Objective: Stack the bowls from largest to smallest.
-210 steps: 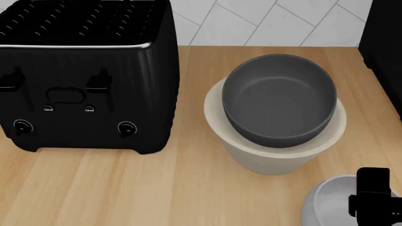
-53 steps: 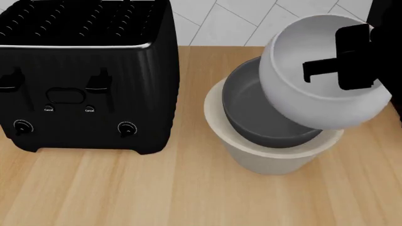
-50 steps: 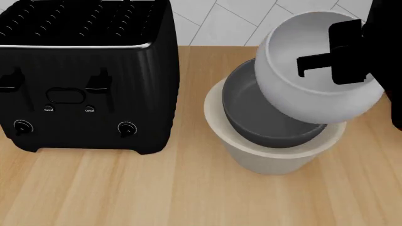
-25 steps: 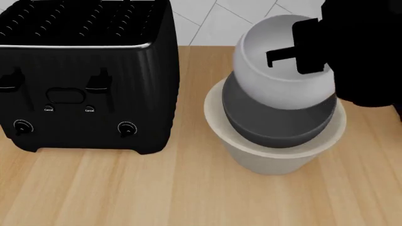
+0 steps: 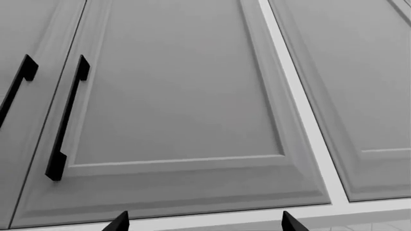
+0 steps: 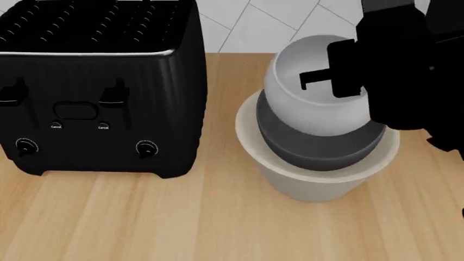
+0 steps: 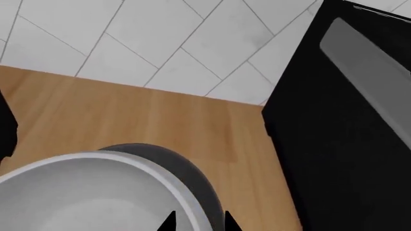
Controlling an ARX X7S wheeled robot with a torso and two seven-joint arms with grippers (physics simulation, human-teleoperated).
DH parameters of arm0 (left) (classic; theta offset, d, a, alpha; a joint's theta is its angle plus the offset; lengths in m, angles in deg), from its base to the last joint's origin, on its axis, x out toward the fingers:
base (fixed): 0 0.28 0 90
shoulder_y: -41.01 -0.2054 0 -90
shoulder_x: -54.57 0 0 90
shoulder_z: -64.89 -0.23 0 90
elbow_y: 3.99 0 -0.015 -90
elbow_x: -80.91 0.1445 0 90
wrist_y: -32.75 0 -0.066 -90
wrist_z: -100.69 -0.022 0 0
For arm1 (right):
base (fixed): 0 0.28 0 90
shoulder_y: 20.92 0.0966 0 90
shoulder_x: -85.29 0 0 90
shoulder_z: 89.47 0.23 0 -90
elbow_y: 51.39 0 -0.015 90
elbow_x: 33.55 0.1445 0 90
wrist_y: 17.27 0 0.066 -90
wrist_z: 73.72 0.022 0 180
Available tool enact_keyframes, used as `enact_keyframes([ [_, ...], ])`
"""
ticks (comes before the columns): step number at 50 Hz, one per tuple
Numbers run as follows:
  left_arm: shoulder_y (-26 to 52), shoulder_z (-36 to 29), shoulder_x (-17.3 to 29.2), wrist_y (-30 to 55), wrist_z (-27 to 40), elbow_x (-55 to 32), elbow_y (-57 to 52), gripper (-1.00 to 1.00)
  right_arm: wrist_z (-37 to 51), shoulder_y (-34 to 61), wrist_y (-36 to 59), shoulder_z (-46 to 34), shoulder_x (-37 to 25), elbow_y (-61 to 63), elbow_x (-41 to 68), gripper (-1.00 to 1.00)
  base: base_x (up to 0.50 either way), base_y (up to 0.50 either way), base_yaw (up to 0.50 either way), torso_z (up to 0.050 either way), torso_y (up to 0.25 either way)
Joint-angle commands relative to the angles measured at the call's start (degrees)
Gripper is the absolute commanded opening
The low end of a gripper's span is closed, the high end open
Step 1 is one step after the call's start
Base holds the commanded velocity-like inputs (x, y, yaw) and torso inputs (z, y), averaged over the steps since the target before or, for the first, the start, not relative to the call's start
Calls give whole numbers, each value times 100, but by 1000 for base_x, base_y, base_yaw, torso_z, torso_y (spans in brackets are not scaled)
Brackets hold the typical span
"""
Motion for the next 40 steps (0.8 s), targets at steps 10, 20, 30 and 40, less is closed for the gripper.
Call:
enact_keyframes([
  [10, 29, -29, 40, -8, 13, -1, 37, 100, -214, -134, -215, -94, 75, -212, -255, -100, 0, 0, 0, 0, 0],
  [20, 15, 15, 78, -7, 39, -60, 0, 100, -295, -211, -313, -153, 154, -349, -324, -100, 0, 0, 0, 0, 0],
  [30, -20, 41, 105, -20, 53, -81, -12, 100, -444, -237, -417, -246, 252, -531, -433, -100, 0, 0, 0, 0, 0],
  [40, -12, 27, 119, -23, 62, -91, -3, 100, -468, -345, -477, -275, 267, -564, -457, -100, 0, 0, 0, 0, 0],
])
